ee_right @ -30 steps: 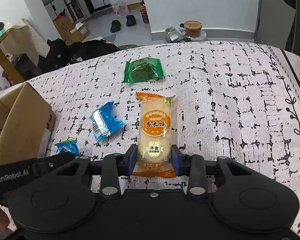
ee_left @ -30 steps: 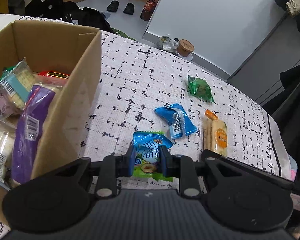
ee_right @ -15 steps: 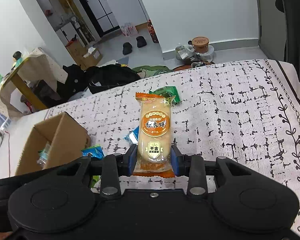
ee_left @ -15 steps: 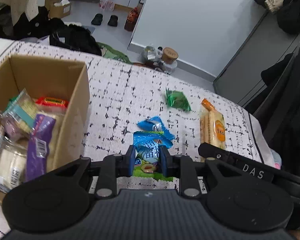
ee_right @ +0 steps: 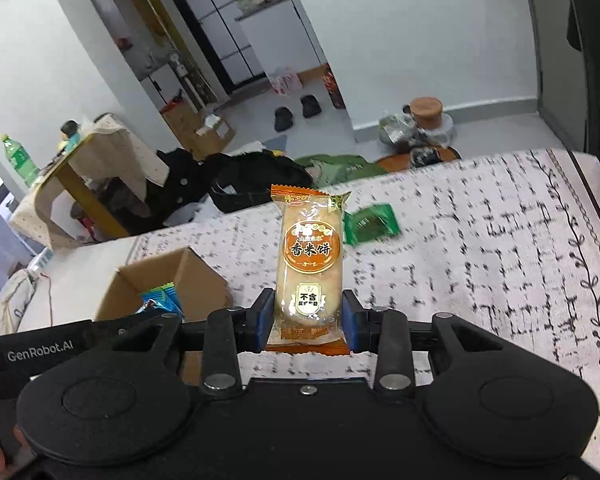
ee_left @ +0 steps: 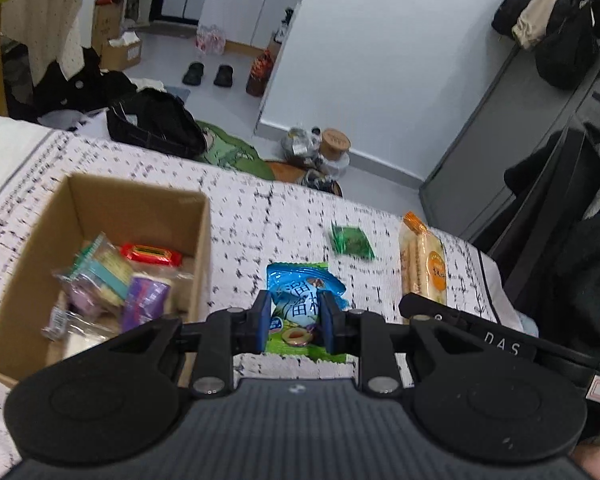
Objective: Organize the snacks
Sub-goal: 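Carry blue-green packet toward the box with left tool while right tool carries bread packet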
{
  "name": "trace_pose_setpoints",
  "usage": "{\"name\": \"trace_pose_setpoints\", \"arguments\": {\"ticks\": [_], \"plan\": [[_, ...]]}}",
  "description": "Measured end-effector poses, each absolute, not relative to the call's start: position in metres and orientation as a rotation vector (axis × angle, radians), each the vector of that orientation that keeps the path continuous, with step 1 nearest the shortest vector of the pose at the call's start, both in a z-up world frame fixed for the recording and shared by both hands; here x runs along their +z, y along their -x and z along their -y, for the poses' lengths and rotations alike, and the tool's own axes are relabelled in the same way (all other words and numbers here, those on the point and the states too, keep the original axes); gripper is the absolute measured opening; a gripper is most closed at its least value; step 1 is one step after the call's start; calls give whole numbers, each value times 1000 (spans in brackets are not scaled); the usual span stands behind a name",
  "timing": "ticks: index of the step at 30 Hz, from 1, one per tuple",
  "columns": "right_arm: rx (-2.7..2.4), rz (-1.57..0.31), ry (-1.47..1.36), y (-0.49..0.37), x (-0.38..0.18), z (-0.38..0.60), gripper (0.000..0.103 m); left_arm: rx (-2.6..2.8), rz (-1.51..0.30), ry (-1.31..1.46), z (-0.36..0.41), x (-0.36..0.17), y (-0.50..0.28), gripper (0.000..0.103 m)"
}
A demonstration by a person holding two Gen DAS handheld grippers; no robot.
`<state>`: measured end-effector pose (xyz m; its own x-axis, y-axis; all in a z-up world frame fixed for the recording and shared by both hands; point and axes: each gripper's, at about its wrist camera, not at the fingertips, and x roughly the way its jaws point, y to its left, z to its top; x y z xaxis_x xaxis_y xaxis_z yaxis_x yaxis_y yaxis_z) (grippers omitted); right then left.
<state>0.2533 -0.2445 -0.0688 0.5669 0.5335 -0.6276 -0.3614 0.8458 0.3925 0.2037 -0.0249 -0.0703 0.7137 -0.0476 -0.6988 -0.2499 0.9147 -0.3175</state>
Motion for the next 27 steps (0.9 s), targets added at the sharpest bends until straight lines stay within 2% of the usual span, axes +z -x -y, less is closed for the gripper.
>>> {"name": "trace_pose_setpoints", "arguments": {"ticks": [15,27], "plan": [[723,-784,-171,-236,-32,191,34,226,-704,426,-39,-41,-168,25],[808,-800,-84,-224,-31,142,35,295,-732,460,-78,-49,-142,25]]}}
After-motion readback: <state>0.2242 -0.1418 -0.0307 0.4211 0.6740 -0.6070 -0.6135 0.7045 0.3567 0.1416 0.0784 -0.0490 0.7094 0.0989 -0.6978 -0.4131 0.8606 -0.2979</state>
